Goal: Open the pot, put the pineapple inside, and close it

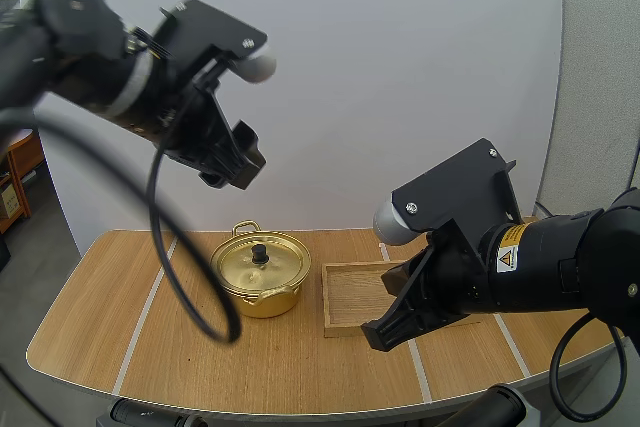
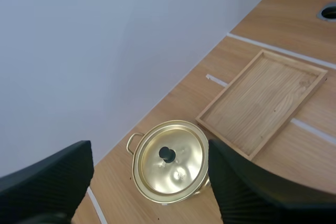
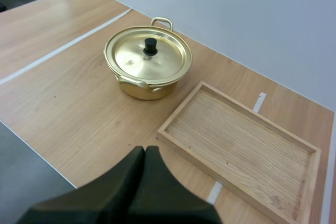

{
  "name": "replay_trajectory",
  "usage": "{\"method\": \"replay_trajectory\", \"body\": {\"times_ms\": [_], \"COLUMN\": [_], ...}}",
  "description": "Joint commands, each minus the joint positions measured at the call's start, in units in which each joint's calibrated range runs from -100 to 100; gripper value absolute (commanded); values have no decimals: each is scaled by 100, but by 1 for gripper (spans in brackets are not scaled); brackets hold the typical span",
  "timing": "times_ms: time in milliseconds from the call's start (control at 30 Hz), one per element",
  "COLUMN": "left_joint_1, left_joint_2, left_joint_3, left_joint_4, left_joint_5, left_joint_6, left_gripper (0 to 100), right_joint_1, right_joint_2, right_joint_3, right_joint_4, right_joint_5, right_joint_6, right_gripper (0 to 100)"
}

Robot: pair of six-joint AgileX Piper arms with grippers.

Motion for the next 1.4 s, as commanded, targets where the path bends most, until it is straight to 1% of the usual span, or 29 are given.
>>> {"method": "replay_trajectory", "body": {"times_ms": [0,167,400,433,500,567,600,633,700,733,767,800,933,1067,1200,1300,1333,1367], "left_joint_1": [-15,-15,-15,-15,-15,-15,-15,-15,-15,-15,-15,-15,-15,-15,-15,-15,-15,-15], "left_joint_2": [-1207,-1979,-2632,-2720,-2915,-3058,-3170,-3250,-3436,-3491,-3606,-3707,-4140,-4690,-4858,-4858,-4858,-4858], "left_joint_3": [-44,-44,54,133,335,554,718,828,1101,1182,1347,1482,1881,2412,2773,2902,2996,3068], "left_joint_4": [-42,-42,28,49,109,148,148,148,148,148,148,148,148,219,617,928,1111,1291], "left_joint_5": [81,81,81,81,81,81,81,81,81,81,81,81,81,-26,-886,-1540,-2056,-2308], "left_joint_6": [-346,-721,-1121,-1154,-1259,-1360,-1373,-1373,-1373,-1373,-1373,-1373,-1418,-1689,-2105,-2631,-2888,-3064], "left_gripper": [100,100,100,99,81,68,57,49,27,20,5,0,0,0,0,0,0,0], "right_joint_1": [-160,-386,-702,-756,-833,-917,-962,-1004,-1051,-1060,-1060,-1066,-1076,-1076,-1076,-1076,-1076,-1076], "right_joint_2": [-49,-49,-64,-133,-310,-554,-703,-854,-1176,-1270,-1290,-1290,-1290,-1290,-1290,-1290,-1290,-1290], "right_joint_3": [23,23,23,23,23,23,23,23,23,23,23,-17,-21,-21,-7,95,170,269], "right_joint_4": [-266,-211,-97,-58,-48,-48,-48,-48,-7,-10,5,49,89,117,117,117,144,144], "right_joint_5": [188,188,138,80,-62,-157,-175,-190,-250,-274,-274,-214,-172,-424,-1085,-1890,-2188,-2496], "right_joint_6": [-39,-39,-39,-39,-39,-39,-39,-39,-39,-39,-39,-39,-18,-18,-5,-5,-5,-5], "right_gripper": [0,0,0,0,0,0,0,0,0,0,0,0,0,0,0,0,0,0]}}
